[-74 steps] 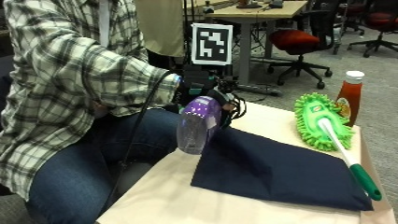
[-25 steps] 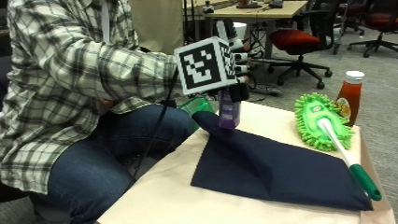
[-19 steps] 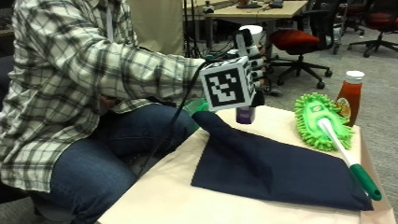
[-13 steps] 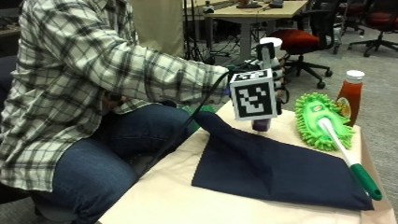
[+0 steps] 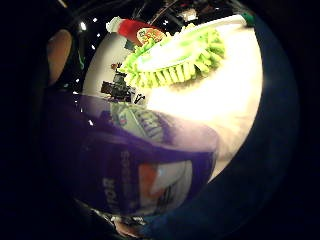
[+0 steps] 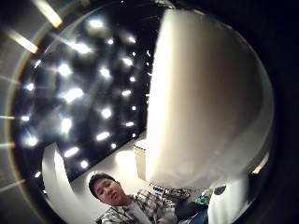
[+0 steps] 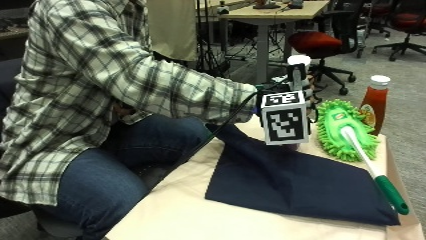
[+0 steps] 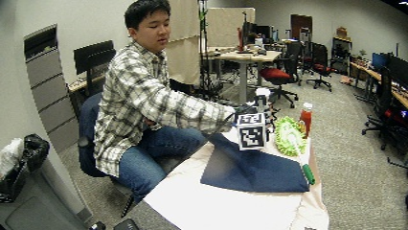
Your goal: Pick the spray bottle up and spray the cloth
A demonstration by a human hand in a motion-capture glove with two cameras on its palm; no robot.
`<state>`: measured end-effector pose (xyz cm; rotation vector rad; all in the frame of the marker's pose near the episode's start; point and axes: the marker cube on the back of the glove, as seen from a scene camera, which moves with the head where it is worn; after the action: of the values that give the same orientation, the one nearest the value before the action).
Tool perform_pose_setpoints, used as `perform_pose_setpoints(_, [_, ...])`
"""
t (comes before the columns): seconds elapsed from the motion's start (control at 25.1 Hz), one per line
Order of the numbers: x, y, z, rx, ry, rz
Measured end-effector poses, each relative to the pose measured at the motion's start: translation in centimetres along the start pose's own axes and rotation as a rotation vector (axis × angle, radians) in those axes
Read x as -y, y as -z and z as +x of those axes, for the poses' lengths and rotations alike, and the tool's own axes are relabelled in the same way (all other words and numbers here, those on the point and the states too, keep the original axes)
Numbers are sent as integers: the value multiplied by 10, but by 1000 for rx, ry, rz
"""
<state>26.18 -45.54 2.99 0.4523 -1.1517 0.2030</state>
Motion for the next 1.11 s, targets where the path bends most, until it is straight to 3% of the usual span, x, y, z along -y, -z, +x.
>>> perform_pose_setpoints(0.44, [-12, 0, 2, -93, -22, -91])
perform_pose_setpoints(0.76, [-43, 33, -7, -175, -44, -78])
perform_pose_setpoints(1.11, [-144, 109, -40, -884, -71, -95])
